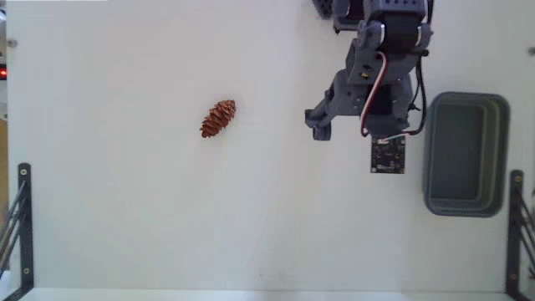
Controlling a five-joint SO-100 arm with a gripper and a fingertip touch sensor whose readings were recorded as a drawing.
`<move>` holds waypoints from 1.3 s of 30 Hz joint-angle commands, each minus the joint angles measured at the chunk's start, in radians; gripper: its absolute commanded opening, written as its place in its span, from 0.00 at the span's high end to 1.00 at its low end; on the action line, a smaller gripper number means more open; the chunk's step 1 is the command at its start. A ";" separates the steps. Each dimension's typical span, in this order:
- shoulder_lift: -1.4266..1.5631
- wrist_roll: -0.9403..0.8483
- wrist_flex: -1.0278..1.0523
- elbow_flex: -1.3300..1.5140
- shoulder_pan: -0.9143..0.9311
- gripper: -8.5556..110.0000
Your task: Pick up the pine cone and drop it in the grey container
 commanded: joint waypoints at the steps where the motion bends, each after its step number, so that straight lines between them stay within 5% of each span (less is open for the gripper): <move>1: 0.043 0.005 0.019 0.004 0.011 0.00; 39: 0.043 0.005 0.019 0.004 0.035 0.00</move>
